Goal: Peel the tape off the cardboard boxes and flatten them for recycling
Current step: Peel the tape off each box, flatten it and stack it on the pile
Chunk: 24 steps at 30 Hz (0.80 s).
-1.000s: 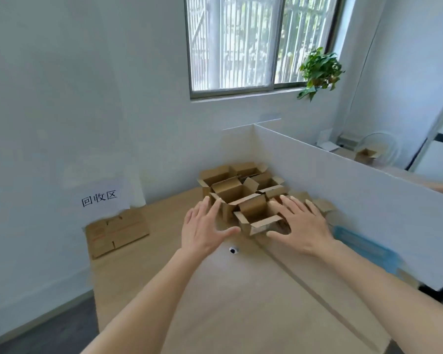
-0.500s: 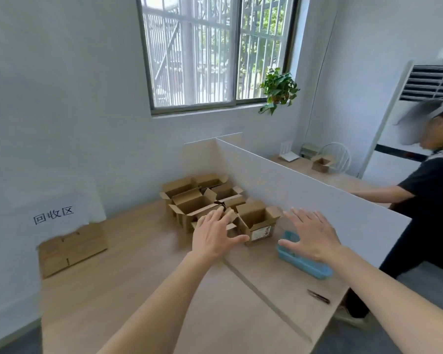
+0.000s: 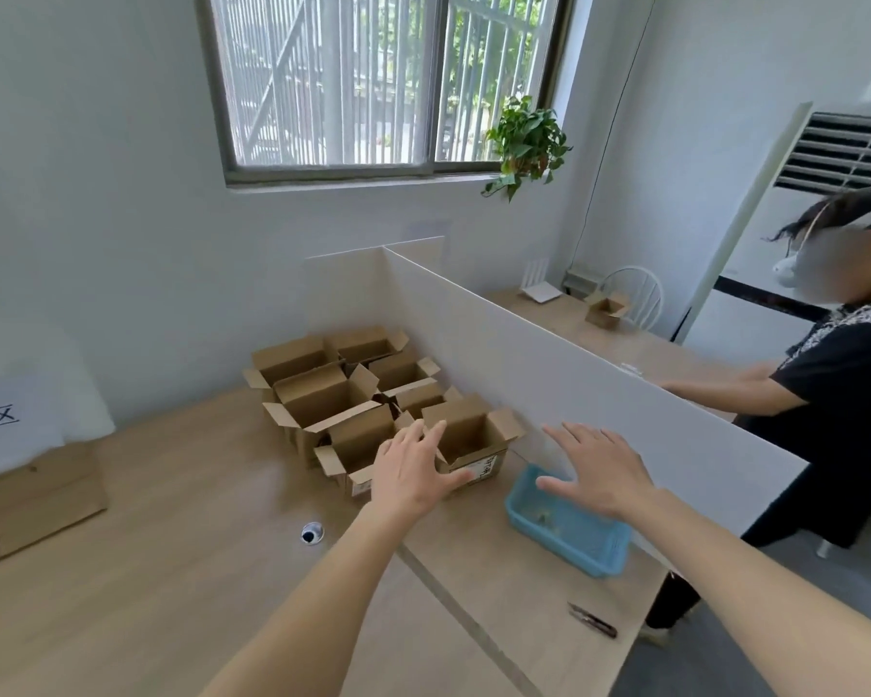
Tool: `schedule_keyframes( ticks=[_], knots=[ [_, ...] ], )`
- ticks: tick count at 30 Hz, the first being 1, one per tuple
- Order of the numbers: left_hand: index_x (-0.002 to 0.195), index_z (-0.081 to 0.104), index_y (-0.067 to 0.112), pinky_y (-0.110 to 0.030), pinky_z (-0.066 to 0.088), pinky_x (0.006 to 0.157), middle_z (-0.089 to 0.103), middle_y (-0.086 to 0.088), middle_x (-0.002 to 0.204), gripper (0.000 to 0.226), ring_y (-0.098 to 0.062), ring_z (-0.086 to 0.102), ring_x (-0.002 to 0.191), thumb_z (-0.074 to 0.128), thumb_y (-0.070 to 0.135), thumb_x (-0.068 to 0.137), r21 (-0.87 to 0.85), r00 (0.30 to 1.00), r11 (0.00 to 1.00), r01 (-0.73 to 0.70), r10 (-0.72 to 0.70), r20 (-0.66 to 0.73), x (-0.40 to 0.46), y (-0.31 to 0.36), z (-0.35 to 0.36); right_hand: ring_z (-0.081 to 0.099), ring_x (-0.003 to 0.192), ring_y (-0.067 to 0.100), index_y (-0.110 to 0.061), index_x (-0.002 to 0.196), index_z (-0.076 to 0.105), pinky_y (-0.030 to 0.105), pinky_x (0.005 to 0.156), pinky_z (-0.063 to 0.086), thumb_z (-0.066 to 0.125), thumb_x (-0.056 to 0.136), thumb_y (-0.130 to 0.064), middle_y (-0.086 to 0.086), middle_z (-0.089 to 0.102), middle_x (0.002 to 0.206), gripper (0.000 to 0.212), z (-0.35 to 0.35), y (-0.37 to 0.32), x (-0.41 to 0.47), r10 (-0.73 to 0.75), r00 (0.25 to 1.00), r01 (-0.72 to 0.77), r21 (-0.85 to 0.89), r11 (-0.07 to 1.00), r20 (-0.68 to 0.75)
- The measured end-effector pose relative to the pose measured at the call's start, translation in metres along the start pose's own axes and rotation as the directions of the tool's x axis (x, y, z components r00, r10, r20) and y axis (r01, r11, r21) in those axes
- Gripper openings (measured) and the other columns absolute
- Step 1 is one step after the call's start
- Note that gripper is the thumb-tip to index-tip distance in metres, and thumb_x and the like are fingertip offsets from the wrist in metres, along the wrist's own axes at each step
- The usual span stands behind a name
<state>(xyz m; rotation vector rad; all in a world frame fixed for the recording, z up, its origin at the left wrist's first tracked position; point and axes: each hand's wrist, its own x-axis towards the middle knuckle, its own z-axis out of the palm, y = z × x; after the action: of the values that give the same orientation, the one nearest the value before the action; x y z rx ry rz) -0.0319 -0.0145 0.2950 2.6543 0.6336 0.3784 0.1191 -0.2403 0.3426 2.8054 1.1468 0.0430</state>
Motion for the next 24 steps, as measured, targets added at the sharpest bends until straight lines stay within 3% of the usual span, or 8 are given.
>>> schedule_keyframes(
  ticks=[4,12,21,24],
  knots=[
    [0.158,0.028,0.035,-0.042,0.026,0.121,0.034,0.000,0.163,0.090,-0.021,0.029,0.151,0.058,0.077,0.084,-0.027,0.998,0.998,0.049,-0.048,0.048,0.024,-0.007,0.030,0.037,0.144,0.019,-0.036,0.158,0.019,0.035,0.117,0.027,0.047,0.089,-0.074,-0.005,0.034,0.160,0.084,0.028,0.016,0.032,0.018,0.998,-0.022,0.060,0.998,0.060],
    [0.157,0.030,0.035,-0.040,0.030,0.122,0.033,0.005,0.163,0.092,-0.018,0.032,0.149,0.056,0.081,0.081,-0.004,0.975,0.981,0.195,-0.193,0.107,0.069,-0.027,0.127,0.027,0.150,0.019,-0.032,0.160,0.019,0.035,0.120,0.023,0.046,0.091,-0.073,-0.003,0.022,0.167,0.085,0.121,0.056,0.125,-0.054,0.978,0.025,0.145,0.989,0.202],
    [0.161,0.019,0.032,-0.036,0.023,0.124,0.027,0.005,0.166,0.100,-0.016,0.024,0.152,0.055,0.081,0.081,0.033,0.885,0.897,0.441,-0.441,0.151,0.121,-0.030,0.264,0.028,0.151,0.017,-0.022,0.161,0.018,0.035,0.120,0.027,0.049,0.090,-0.072,-0.002,0.025,0.166,0.092,0.254,0.100,0.232,-0.154,0.931,0.048,0.306,0.951,0.331],
    [0.160,0.021,0.028,-0.036,0.026,0.123,0.030,0.003,0.165,0.100,-0.017,0.028,0.151,0.060,0.076,0.082,0.032,0.853,0.862,0.506,-0.506,0.132,0.143,-0.035,0.296,0.039,0.145,0.020,-0.018,0.160,0.020,0.036,0.114,0.036,0.053,0.087,-0.073,0.001,0.036,0.161,0.097,0.290,0.102,0.269,-0.149,0.933,0.012,0.386,0.923,0.327]
  ],
)
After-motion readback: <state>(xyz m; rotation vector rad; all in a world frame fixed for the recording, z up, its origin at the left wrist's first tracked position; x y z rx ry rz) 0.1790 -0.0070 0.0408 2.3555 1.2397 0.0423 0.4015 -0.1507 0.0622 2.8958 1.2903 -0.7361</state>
